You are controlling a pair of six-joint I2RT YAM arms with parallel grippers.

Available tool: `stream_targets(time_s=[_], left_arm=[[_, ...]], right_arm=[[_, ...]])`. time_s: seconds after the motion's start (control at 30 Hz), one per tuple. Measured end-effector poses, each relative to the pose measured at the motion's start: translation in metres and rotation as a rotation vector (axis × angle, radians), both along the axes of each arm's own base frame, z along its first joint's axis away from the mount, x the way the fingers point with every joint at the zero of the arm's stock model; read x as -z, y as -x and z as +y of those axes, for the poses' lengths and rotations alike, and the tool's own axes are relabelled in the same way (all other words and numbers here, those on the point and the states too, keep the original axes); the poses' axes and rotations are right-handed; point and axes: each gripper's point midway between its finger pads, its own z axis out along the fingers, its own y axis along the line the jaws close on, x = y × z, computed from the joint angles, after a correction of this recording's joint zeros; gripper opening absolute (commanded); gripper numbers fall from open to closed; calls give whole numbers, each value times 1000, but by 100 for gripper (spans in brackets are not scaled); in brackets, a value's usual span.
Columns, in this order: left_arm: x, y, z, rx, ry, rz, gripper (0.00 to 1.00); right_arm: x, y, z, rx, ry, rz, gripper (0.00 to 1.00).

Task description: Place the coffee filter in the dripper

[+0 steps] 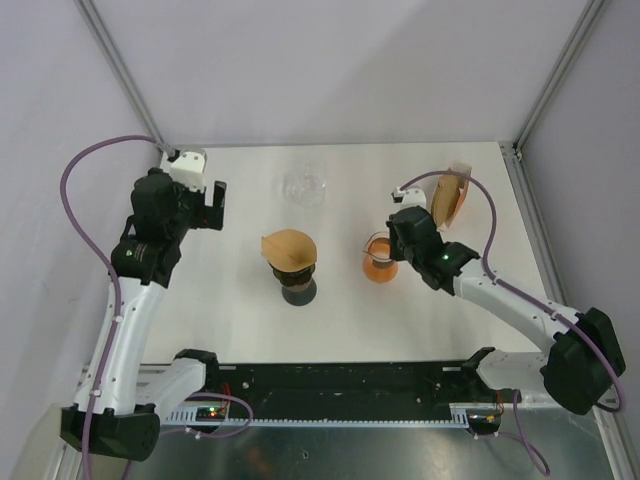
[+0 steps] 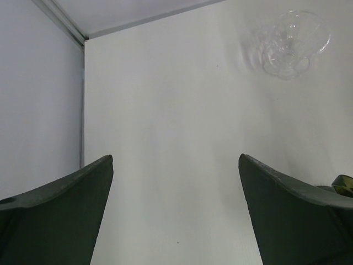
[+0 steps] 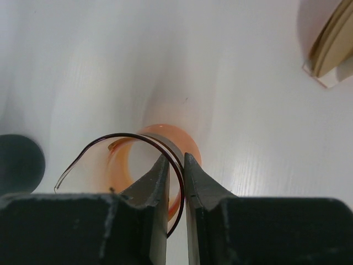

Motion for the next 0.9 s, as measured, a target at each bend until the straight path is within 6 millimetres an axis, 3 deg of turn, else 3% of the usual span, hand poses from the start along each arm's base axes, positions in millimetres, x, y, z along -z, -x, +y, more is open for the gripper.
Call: stream_targets(time_s=[0.27, 0.47, 0.7, 0.9], left_arm=[[-2, 7, 12, -28, 28, -32, 100], [-7, 8, 14, -31, 32, -52, 100], [-4, 10, 17, -36, 27, -53, 100], [3, 11, 17, -28, 29, -38, 100]], right_arm=[[43, 10, 10, -25, 7, 76, 0], [45, 12, 17, -33, -17, 80, 2], [45, 13, 18, -27, -35, 87, 51], [33, 14, 20, -42, -70, 69, 68]])
